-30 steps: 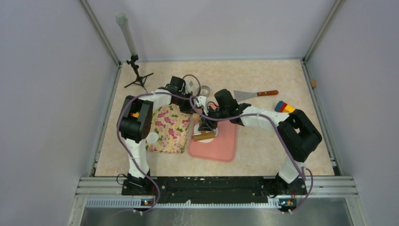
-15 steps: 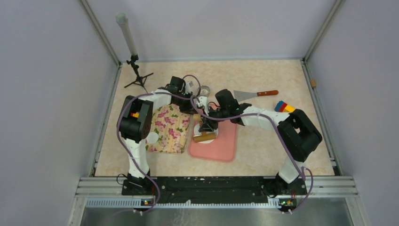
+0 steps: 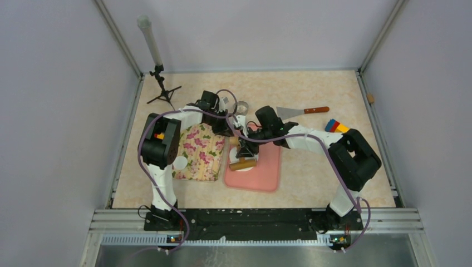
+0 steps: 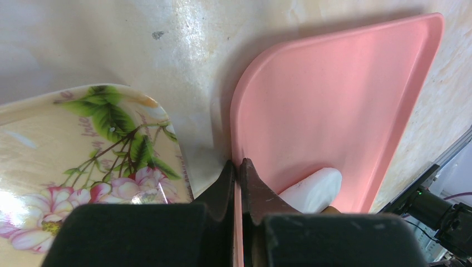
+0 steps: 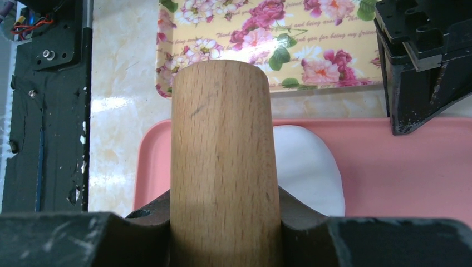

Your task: Roll out the dumpling wrappers from the dough

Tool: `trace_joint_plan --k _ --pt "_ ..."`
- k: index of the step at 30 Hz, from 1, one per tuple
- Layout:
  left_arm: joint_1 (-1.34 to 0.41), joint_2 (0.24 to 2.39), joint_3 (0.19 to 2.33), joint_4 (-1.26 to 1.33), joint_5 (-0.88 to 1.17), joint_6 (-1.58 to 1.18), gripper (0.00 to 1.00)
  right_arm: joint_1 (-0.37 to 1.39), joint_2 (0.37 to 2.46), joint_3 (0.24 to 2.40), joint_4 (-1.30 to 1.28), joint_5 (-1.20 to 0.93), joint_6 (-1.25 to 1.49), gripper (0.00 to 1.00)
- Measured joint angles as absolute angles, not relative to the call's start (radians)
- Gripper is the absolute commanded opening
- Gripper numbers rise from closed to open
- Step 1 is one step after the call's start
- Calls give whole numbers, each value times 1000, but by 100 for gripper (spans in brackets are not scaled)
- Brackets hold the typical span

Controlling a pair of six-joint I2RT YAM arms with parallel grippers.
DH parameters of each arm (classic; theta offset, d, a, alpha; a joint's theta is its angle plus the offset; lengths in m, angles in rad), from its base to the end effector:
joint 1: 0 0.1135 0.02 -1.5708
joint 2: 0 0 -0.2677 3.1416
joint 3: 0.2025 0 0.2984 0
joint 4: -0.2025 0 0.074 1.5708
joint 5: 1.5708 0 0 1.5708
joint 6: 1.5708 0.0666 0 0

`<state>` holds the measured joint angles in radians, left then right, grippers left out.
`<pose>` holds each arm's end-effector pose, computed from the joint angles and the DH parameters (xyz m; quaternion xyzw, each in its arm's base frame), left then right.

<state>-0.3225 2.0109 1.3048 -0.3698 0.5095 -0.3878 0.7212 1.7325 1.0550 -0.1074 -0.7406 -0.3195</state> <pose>0.4242 -0.1760 0.0954 0.0311 0.9398 -0.3115 0.1373 0.2824 0.3082 0.1542 -0.5484 0.6783 0.3988 0.2831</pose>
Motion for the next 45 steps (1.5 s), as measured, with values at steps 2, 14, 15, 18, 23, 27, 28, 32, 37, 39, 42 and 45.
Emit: trace_joint_plan --k 2,14,15,18,23,27,28,32,37,39,42,45 --pt "-323 2011 1305 -370 509 -388 0 720 1732 1054 -107 -751 -324 0" --pt "-323 2011 1305 -370 509 -388 0 718 1732 1053 -121 -776 -346 0" --pt "-323 2011 1305 -370 509 -388 0 718 1732 1052 -120 -778 -347 0" --pt "-323 2011 1305 -370 509 -388 0 717 1731 1048 -118 -784 -348 0" --pt "-323 2011 1305 -370 509 -388 0 717 1729 1041 -115 -789 -347 0" --pt "-323 2011 1305 -370 509 -388 0 717 1726 1038 -114 -793 -347 0" --pt "-323 2011 1305 -370 509 -388 0 716 1724 1034 -111 -795 -347 0" --pt "-323 2011 1305 -370 509 -388 0 715 1721 1028 -107 -802 -347 0" --pt "-323 2011 1305 -370 509 -388 0 713 1719 1021 -103 -810 -347 0" --pt "-323 2011 1305 -370 509 -388 0 711 1716 1015 -97 -816 -347 0" --pt "-323 2011 1305 -370 509 -388 0 710 1715 1014 -98 -819 -346 0" --pt "-323 2011 1305 -370 509 -388 0 710 1711 1008 -94 -825 -347 0"
